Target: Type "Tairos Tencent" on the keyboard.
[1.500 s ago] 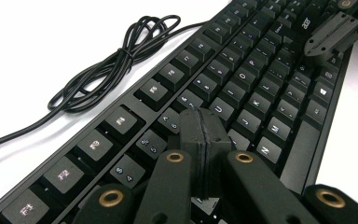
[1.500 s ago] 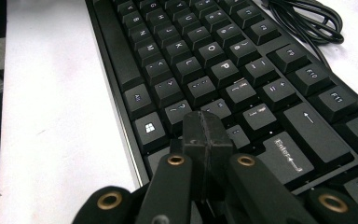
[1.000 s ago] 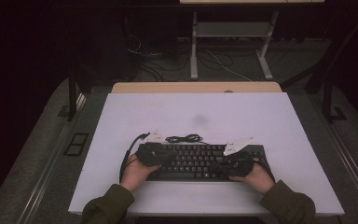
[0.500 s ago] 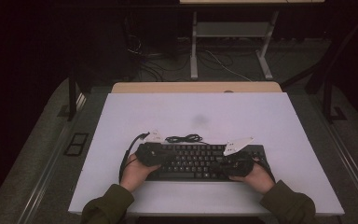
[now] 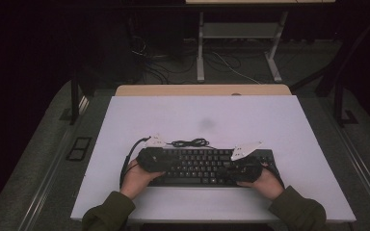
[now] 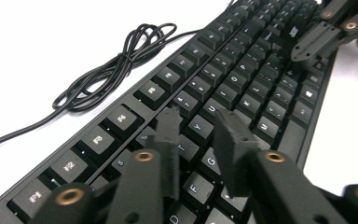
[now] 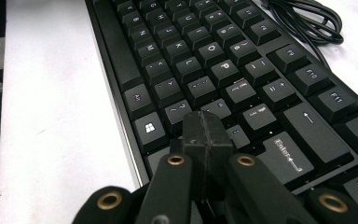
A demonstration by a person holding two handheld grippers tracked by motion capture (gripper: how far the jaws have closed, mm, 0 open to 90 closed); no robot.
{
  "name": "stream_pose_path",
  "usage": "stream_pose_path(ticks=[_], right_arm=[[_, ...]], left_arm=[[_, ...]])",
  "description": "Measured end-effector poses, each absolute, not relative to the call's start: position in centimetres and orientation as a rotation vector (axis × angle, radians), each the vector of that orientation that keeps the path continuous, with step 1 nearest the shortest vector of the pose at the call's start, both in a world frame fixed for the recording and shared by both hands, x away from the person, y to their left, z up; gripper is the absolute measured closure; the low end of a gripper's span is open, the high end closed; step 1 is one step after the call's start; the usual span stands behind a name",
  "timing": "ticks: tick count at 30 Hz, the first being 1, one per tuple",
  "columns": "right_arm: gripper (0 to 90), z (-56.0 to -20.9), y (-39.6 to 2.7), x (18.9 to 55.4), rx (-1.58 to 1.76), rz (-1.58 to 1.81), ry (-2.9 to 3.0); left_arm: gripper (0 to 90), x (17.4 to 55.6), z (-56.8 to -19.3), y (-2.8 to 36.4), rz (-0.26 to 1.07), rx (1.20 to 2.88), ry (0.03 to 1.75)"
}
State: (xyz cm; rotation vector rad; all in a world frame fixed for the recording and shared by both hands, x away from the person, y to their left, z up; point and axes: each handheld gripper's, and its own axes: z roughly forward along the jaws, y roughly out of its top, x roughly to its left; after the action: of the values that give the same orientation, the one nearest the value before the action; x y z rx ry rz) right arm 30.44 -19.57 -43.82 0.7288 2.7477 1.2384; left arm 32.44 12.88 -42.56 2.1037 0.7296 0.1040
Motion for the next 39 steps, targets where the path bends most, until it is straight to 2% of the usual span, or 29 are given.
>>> stream_pose_path(ticks=[11,14,16,18,33,39], right_arm=[[89.3,-43.8,-19.6,30.4,0.737,1.242,2.747],[89.4,-43.8,-19.6,30.4,0.735,1.241,2.747],[89.3,-43.8,-19.6,30.4,0.734,1.242,2.749],[89.4,-43.8,-19.6,30.4,0.735,1.243,2.748],[89.1,-43.2,-19.9,30.7,0.756,1.303,2.725],[73.6,-42.8,-19.8,31.1,0.789,1.369,2.704]], left_arm=[[40.2,31.9,-42.5,14.3,0.126,2.078,0.710],[30.1,31.7,-42.6,14.5,0.128,2.074,0.712],[19.8,31.6,-42.7,14.7,0.128,2.071,0.717],[14.5,31.5,-42.8,14.9,0.132,2.070,0.722],[12.9,31.5,-42.9,15.2,0.131,2.065,0.734],[13.4,31.5,-42.9,15.3,0.137,2.065,0.737]])
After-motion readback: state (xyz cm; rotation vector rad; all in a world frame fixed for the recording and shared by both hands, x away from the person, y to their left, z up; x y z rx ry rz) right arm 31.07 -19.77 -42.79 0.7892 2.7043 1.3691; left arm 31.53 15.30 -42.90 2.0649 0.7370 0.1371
